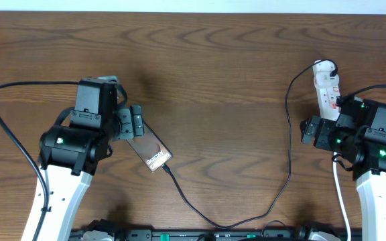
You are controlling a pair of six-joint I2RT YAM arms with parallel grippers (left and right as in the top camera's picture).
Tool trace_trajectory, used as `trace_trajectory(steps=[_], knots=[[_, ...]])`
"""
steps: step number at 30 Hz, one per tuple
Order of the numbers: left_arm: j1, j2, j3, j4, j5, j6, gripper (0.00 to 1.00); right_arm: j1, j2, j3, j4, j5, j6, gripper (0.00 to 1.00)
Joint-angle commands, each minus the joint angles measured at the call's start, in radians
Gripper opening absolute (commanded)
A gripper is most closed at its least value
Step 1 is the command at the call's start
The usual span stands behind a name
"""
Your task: Plug charger to phone and switch on socket
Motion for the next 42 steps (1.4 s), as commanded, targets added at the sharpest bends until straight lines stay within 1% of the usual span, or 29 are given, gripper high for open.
trace_trajectory(steps=[1, 7, 12, 15, 22, 29, 35, 42], knots=[[-0.001, -0.025, 0.009, -0.012, -0.016, 0.006, 0.93, 0.007, -0.003, -0.006, 0.002, -0.003, 0.013, 0.99], [0.0, -0.097, 0.005, 0.015, -0.016, 0.006, 0.93, 0.007, -0.003, -0.006, 0.002, -0.002, 0.013, 0.99], [0.0, -0.192, -0.053, 0.109, -0.016, 0.006, 0.93, 0.007, -0.003, -0.006, 0.002, -0.002, 0.013, 0.99], [0.006, -0.268, -0.13, 0.211, -0.011, 0.006, 0.93, 0.007, -0.003, -0.006, 0.002, -0.002, 0.013, 0.99], [0.093, -0.452, -0.344, 0.467, 0.083, 0.006, 0.93, 0.007, -0.003, -0.006, 0.002, -0.002, 0.013, 0.99], [0.149, -0.636, -0.576, 0.779, 0.183, 0.006, 0.93, 0.007, -0.003, -0.006, 0.002, -0.002, 0.013, 0.99], [0.186, -0.837, -0.805, 1.049, 0.187, 0.006, 0.93, 0.007, -0.003, -0.006, 0.002, -0.002, 0.013, 0.99], [0.238, -1.011, -1.008, 1.279, 0.188, 0.006, 0.93, 0.007, -0.003, -0.006, 0.002, -0.002, 0.013, 0.99]])
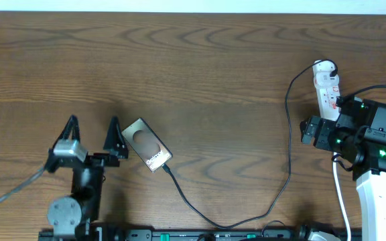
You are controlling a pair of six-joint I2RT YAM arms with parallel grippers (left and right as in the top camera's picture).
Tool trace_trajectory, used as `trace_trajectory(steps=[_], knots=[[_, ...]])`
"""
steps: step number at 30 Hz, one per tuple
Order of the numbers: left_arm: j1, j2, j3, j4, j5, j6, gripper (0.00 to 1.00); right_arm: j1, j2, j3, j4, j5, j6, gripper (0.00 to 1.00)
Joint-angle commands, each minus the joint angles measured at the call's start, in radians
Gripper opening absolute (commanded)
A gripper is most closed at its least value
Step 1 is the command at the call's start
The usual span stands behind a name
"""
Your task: Plug charger to phone and switch on socket
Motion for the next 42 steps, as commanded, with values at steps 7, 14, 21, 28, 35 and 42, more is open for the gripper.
trace_trajectory(steps=[7, 14, 21, 28, 35, 42], knots=[[0.084, -0.158, -0.195, 0.14, 0.082, 0.006, 0.93, 0.007, -0.003, -0.005, 0.002, -0.002, 0.008, 0.99], [0.101, -0.189, -0.233, 0.045, 0.099, 0.016, 0.93, 0.007, -0.003, -0.005, 0.002, -0.002, 0.008, 0.99], [0.101, -0.189, -0.233, -0.143, 0.098, 0.037, 0.93, 0.007, -0.003, -0.005, 0.002, -0.002, 0.008, 0.99], [0.101, -0.189, -0.233, -0.315, 0.036, 0.05, 0.93, 0.007, -0.003, -0.005, 0.002, -0.002, 0.008, 0.99], [0.101, -0.189, -0.233, -0.316, 0.035, 0.127, 0.93, 0.007, -0.003, -0.005, 0.002, -0.002, 0.008, 0.99], [0.101, -0.189, -0.233, -0.319, 0.041, 0.147, 0.93, 0.007, -0.003, -0.005, 0.002, -0.002, 0.008, 0.99]])
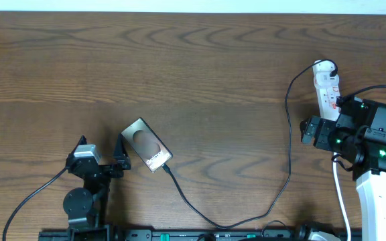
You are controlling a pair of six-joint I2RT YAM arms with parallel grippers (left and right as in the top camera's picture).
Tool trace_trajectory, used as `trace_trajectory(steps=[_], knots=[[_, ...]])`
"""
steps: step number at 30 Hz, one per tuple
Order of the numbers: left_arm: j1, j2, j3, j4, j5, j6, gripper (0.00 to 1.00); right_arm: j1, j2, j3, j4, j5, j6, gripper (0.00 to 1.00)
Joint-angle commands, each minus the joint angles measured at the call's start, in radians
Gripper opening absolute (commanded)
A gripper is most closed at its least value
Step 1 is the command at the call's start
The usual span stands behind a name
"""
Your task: Plug charger to phone and switch on socket
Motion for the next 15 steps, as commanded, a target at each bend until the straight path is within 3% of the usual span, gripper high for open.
trace_trajectory(steps=[1, 15], knots=[[0.005, -0.009, -0.009, -0.052, 0.009, 0.02, 0.93, 0.007, -0.004, -0.004, 0.002, -0.002, 0.008, 0.99], [0.005, -0.006, -0.009, -0.044, 0.017, 0.001, 0.93, 0.007, -0.004, -0.004, 0.002, -0.002, 0.008, 0.99]])
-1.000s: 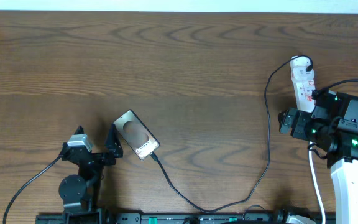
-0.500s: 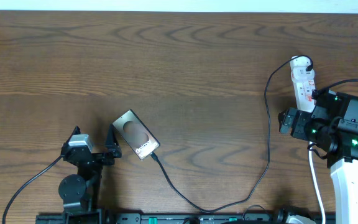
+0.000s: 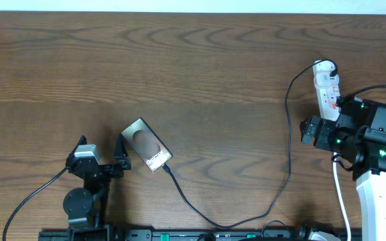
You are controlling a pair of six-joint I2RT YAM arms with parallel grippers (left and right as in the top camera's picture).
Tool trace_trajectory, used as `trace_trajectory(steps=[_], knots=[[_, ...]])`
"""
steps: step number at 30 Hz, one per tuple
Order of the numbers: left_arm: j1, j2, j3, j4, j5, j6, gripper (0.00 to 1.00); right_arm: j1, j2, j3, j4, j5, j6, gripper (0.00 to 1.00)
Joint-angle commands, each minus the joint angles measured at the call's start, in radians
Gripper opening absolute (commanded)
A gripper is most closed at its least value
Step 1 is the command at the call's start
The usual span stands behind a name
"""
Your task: Plug charger to phone and switch on socket
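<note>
The gold phone [image 3: 147, 145] lies flat and slanted at the lower left of the table. The black charger cable [image 3: 289, 144] is plugged into its lower right end. It loops along the front edge and up to the white power strip [image 3: 326, 86] at the right. My left gripper [image 3: 101, 143] stands open just left of the phone, its right finger close to the phone's edge and holding nothing. My right gripper [image 3: 311, 130] looks shut, hanging left of the strip's near end. The strip's switch is too small to read.
The dark wooden table [image 3: 200, 60] runs back to a white wall. A white cable [image 3: 340, 194] trails along the right arm. The left arm's black lead [image 3: 35, 191] curves toward the front left edge, where a rail with the arm bases [image 3: 179, 234] runs.
At first my left gripper was on the phone's upper left end, with the cable plugged in. Then it had let go and stood open to the phone's left. After that it sat lower, toward the front edge, and stays there. The right arm has not moved.
</note>
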Motion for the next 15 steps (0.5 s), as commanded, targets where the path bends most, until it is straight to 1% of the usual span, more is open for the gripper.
trace_trajectory(steps=[1, 15], knots=[[0.005, -0.006, -0.009, -0.045, 0.016, -0.001, 0.93, 0.007, -0.004, -0.004, 0.002, -0.002, 0.008, 0.99], [0.005, -0.006, -0.009, -0.045, 0.016, -0.001, 0.93, 0.007, -0.004, -0.004, 0.002, -0.002, 0.008, 0.99]])
